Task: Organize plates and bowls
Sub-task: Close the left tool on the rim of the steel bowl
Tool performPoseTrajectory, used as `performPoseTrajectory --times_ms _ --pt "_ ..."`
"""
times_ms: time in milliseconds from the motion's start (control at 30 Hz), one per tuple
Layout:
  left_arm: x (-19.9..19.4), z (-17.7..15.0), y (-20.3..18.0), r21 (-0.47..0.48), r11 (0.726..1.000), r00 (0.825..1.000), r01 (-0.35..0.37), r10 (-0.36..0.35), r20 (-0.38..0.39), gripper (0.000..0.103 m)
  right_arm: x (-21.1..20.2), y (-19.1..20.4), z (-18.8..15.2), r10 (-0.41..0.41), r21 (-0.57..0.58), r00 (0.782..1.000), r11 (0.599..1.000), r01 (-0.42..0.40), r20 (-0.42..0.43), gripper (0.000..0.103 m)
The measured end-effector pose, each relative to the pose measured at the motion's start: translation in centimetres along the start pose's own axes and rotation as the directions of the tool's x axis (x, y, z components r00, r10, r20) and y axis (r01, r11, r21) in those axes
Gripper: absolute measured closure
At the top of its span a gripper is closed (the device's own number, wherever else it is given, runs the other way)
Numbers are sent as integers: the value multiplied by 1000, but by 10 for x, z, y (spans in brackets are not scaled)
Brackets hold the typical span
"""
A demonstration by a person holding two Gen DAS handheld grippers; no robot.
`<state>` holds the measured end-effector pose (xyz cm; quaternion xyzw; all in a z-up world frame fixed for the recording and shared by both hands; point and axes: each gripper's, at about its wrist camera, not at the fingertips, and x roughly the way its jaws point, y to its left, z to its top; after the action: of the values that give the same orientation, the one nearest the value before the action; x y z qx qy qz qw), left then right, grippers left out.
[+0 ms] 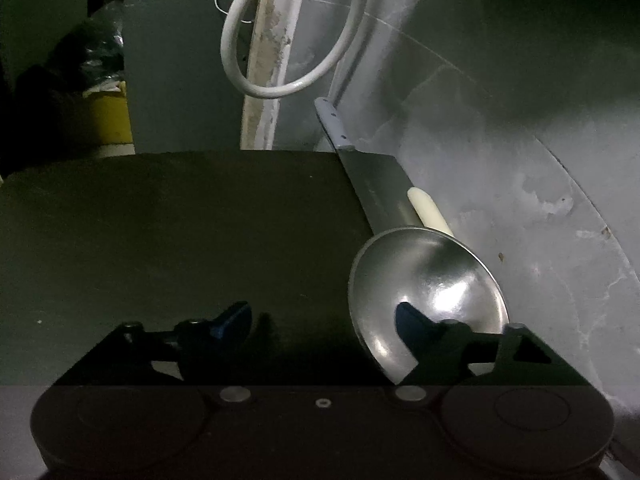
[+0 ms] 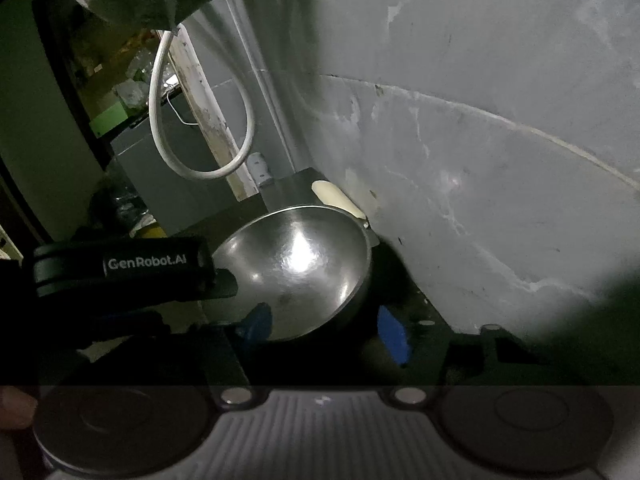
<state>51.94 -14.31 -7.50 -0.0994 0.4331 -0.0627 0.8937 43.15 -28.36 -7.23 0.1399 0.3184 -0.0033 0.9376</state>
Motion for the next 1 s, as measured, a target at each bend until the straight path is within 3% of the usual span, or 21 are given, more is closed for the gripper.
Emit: performPoseTrajectory --times_ms 433,500,667,1000 --pt "14 1 -3 -9 1000 999 28 -28 -33 75 9 -5 3 31 -16 999 999 -31 -8 56" --pt "13 0 -6 13 999 999 40 -40 -33 88 9 -6 3 41 -18 999 999 -42 -9 59" --pt "1 -5 -7 51 998 1000 21 -21 -8 89 7 -6 3 49 -32 999 998 -49 -23 70" --pt "-65 -8 -1 48 999 996 23 -27 90 89 -44 11 6 126 -65 989 991 -121 80 72"
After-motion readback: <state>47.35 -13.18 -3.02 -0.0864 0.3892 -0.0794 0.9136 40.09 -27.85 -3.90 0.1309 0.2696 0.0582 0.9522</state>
